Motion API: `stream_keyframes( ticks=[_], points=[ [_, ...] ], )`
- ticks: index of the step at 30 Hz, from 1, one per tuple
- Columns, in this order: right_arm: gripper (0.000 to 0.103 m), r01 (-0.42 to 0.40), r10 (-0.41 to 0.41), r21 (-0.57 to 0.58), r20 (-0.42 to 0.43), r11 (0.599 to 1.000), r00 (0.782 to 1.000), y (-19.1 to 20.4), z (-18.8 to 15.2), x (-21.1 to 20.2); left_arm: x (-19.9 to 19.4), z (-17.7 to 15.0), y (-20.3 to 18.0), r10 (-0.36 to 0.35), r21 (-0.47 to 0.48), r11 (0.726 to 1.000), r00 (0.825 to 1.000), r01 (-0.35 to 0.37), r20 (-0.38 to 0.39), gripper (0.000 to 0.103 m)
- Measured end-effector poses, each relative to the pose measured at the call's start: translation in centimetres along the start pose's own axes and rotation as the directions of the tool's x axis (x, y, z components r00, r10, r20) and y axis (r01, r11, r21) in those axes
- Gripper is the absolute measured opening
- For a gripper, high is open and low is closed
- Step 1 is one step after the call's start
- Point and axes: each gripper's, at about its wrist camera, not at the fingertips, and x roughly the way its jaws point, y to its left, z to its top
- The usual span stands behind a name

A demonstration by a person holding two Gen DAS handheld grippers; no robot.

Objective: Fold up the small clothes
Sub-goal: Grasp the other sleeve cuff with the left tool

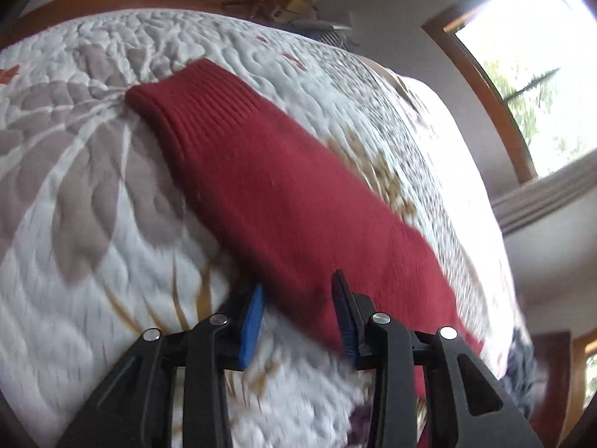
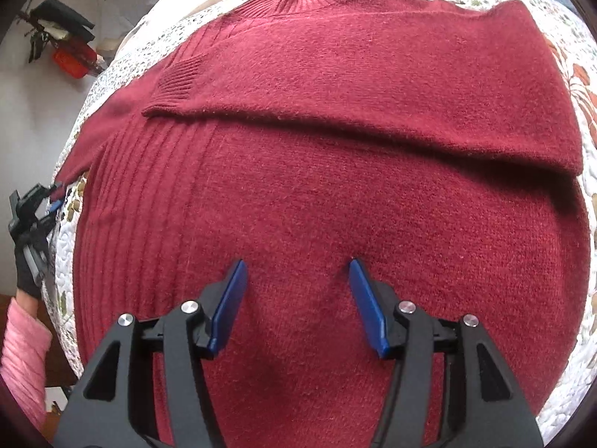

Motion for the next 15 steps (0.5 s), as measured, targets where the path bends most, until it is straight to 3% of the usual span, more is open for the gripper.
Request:
stream_keyframes(
  ticks=[5, 8, 12, 15],
  points=[
    [0.061, 0.011, -0.011, -0.006, 0.008, 1.0, 1.0, 0.3, -0.1, 0.2, 1.0, 2.3, 0.9, -0.031, -0.08, 0.996, 0.999, 0.032, 0.021, 0.034],
    [0.062, 0.018, -0.018, -0.014, 0.01, 1.0, 1.0, 0.4, -0.2, 0.3, 1.4, 3.1, 0.4, -0.001, -0.067, 0.998, 0.999, 0.004, 0.035, 0.027],
    [0.062, 0.009, -0.009, -0.012, 0.01, 1.0, 1.0, 0.2, -0.1, 0.3, 1.6, 3.9, 0.0, 0.027, -0.022, 0.999, 0.999, -0.026, 0.042, 0.011],
    [0.062, 0.007, -0.007, -0.012, 0.012, 1.0, 1.0, 0.2, -0.1, 0.3, 1.3, 3.6, -1.4, 0.04, 0.027, 0.999, 0.997, -0.042, 0.065, 0.009]
  ],
)
